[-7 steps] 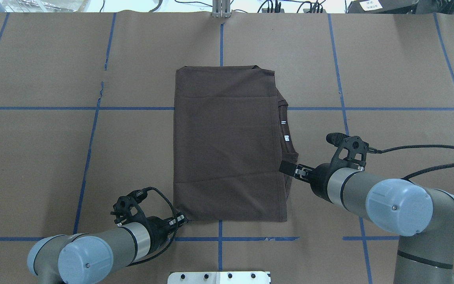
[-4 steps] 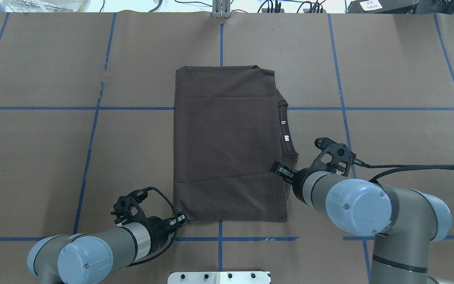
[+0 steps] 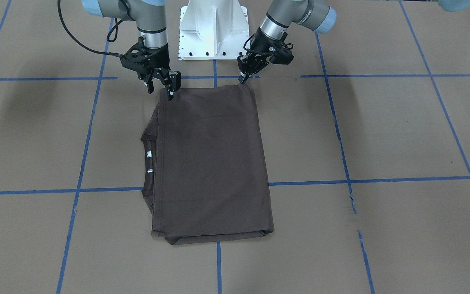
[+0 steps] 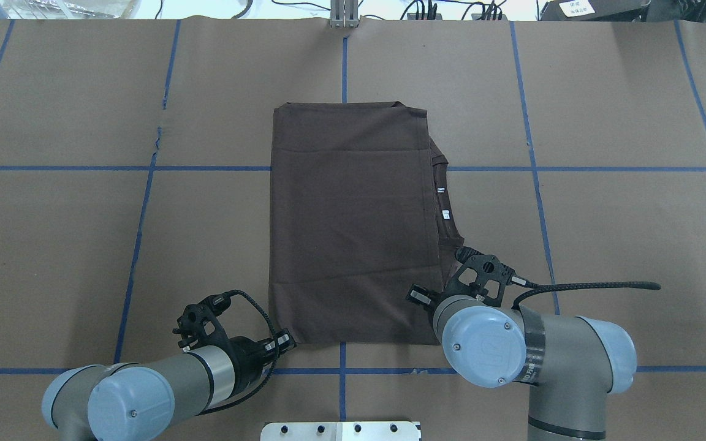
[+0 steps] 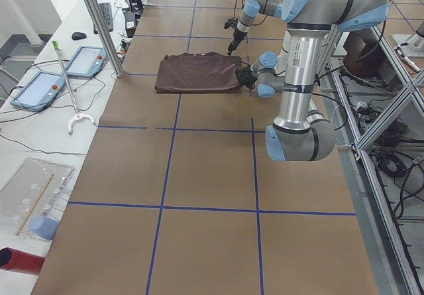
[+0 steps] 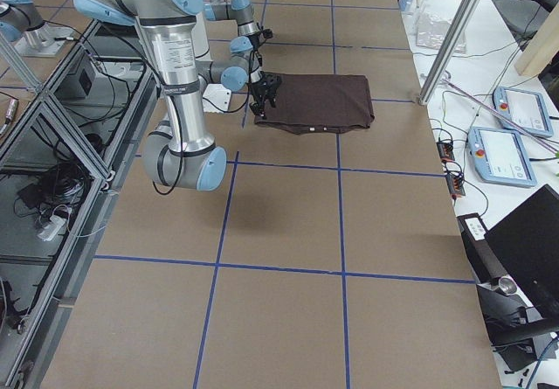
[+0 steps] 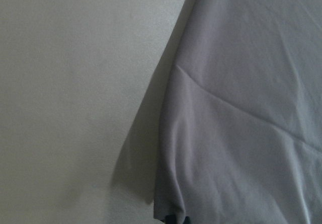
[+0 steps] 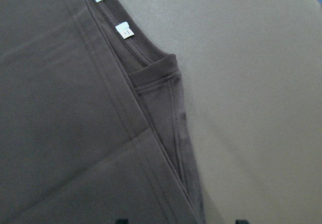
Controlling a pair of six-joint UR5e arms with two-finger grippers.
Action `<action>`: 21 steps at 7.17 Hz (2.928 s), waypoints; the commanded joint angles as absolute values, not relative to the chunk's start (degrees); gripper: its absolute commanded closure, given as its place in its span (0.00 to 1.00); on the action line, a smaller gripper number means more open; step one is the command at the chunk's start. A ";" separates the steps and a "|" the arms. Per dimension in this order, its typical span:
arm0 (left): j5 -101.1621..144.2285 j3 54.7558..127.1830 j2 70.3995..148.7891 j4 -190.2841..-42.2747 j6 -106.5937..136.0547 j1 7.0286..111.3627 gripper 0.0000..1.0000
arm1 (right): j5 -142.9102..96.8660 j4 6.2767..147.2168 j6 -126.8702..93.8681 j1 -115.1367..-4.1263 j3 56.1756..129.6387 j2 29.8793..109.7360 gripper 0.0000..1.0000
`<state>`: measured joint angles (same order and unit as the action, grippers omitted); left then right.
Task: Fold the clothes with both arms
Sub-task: 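Grasp the near corners of the shirt with both grippers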
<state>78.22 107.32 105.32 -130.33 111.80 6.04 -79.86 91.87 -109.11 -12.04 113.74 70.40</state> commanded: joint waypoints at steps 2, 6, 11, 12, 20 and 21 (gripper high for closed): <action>78.31 107.49 105.29 -130.34 111.88 5.98 1.00 | -78.14 91.76 -106.27 -11.51 111.89 69.96 0.34; 78.40 107.49 105.38 -130.43 112.06 5.98 1.00 | -77.52 91.58 -105.56 -11.43 109.44 68.91 0.36; 78.31 107.75 105.29 -130.34 112.06 5.98 1.00 | -77.43 91.58 -105.91 -11.51 108.46 67.24 0.59; 78.31 107.75 105.29 -130.34 112.06 5.98 1.00 | -77.43 91.58 -105.91 -11.43 108.11 67.32 0.59; 78.40 107.84 105.29 -130.34 112.06 5.98 1.00 | -77.34 91.67 -104.94 -11.51 108.11 67.41 0.52; 78.40 107.93 105.29 -130.34 111.97 5.98 1.00 | -77.43 91.67 -104.94 -11.51 107.93 67.41 0.52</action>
